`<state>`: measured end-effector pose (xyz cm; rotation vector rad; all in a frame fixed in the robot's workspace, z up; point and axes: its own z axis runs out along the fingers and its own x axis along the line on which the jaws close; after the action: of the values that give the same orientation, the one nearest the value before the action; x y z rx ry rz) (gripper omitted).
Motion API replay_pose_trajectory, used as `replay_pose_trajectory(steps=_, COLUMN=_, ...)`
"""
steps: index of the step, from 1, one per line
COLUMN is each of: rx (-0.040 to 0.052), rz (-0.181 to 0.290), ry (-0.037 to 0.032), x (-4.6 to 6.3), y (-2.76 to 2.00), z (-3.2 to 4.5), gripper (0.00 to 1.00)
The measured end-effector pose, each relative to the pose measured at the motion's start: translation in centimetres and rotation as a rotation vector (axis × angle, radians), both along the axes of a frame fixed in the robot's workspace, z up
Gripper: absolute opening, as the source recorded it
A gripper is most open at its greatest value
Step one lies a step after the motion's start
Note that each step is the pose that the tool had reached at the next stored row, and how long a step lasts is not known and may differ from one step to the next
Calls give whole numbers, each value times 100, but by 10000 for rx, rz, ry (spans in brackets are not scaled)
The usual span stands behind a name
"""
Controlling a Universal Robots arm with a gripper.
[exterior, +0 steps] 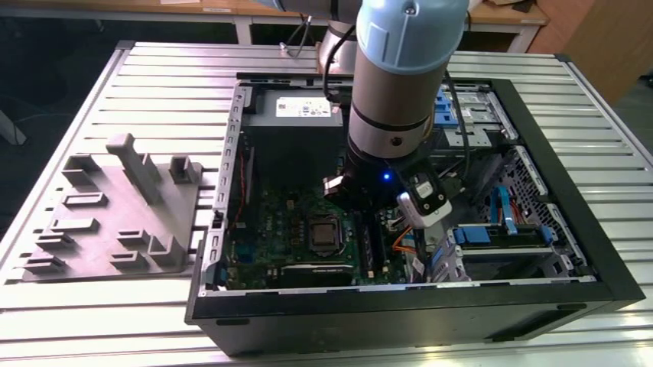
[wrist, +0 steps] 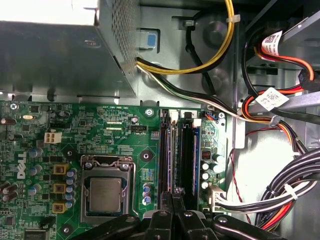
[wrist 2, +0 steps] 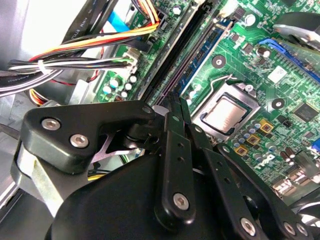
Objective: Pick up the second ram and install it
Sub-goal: 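Insert the second ram into the second slot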
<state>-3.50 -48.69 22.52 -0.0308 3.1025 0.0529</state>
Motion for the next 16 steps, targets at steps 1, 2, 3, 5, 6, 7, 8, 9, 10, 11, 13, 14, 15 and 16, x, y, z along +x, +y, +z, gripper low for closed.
replay_pose_trajectory(steps=1, rx=0, rz=0, ry=0, x=0, y=0, z=0, gripper=11)
replay_pose_trajectory(steps=2, rx=0, rz=0, ry=1, x=0, y=0, z=0, gripper=11)
replay_pose_trajectory(steps=3, rx=0, rz=0, ry=0, x=0, y=0, z=0, gripper=11)
replay_pose_trajectory(steps=5, rx=0, rz=0, ry=0, x=0, y=0, z=0, gripper=11)
replay_pose_trajectory(steps=6, rx=0, rz=0, ry=0, x=0, y=0, z=0, gripper=11)
replay_pose_trajectory(steps=7, rx=1, rz=0, ry=0, x=0, y=0, z=0, gripper=11)
replay_pose_trajectory(steps=8, rx=19, rz=-1, ry=0, x=0, y=0, z=-1, gripper=11)
replay_pose_trajectory(steps=9, rx=49, rz=-1, ry=-2, x=0, y=0, z=-1, gripper=11)
replay_pose_trajectory(steps=10, rx=59, rz=-5, ry=-3, x=0, y=1, z=-1, gripper=11)
replay_pose_trajectory(steps=11, rx=62, rz=-14, ry=-2, x=0, y=1, z=-2, gripper=11)
replay_pose_trajectory(steps=13, rx=61, rz=-55, ry=0, x=0, y=0, z=-1, gripper=11)
replay_pose_trajectory(steps=14, rx=61, rz=-92, ry=-2, x=0, y=0, z=-1, gripper=11)
replay_pose_trajectory(steps=15, rx=60, rz=-140, ry=-1, x=0, y=0, z=0, gripper=11)
replay_pose_trajectory(steps=16, rx=60, rz=-201, ry=-1, x=1, y=-1, z=-1, gripper=11)
